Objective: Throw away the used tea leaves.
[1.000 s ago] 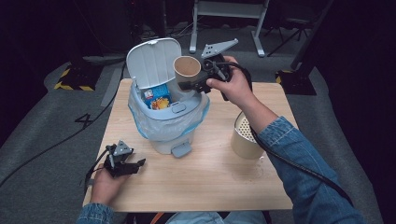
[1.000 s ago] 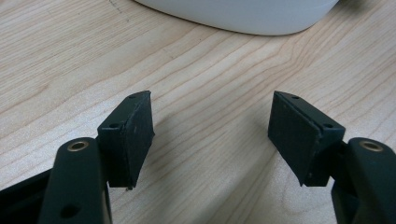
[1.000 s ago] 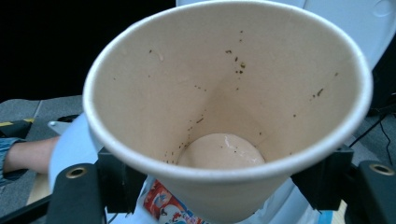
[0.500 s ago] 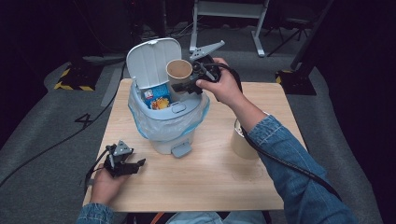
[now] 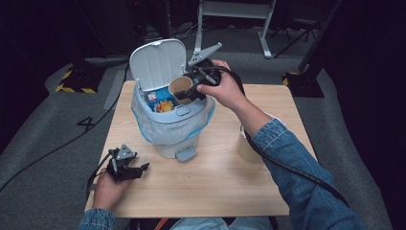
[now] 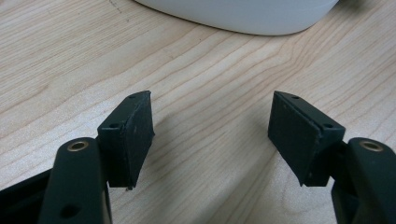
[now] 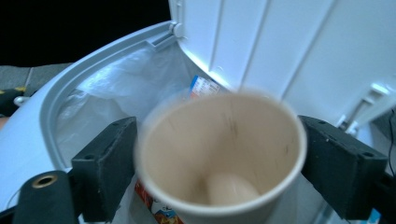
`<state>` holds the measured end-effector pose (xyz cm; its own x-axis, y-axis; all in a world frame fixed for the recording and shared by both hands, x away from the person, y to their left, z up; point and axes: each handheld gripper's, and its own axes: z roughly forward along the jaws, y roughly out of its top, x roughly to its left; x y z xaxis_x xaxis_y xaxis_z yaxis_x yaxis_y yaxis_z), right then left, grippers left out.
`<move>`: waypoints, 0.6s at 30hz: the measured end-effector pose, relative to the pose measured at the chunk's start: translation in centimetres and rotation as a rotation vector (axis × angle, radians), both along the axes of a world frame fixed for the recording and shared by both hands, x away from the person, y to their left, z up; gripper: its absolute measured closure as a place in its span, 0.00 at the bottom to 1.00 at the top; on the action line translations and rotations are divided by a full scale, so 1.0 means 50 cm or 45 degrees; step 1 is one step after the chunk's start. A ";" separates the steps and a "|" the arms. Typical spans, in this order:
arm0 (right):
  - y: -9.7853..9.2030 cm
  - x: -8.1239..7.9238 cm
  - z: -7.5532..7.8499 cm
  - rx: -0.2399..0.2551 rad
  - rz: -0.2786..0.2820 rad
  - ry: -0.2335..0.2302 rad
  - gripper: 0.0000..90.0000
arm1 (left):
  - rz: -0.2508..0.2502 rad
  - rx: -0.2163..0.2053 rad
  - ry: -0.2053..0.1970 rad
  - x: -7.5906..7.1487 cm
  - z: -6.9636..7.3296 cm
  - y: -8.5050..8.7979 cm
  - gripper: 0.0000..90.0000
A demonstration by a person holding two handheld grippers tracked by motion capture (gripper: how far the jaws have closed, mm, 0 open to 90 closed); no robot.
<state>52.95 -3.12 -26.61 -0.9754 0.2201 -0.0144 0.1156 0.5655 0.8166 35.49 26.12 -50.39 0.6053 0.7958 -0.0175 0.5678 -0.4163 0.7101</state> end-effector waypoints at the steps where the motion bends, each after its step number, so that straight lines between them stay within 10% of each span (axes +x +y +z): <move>1: 0.001 0.000 0.000 0.003 0.009 -0.002 0.18 | 0.000 0.000 0.000 0.000 0.000 0.000 0.35; 18: -0.056 -0.027 0.032 0.114 -0.007 -0.056 0.19 | -0.005 0.016 0.022 0.000 0.005 0.005 0.36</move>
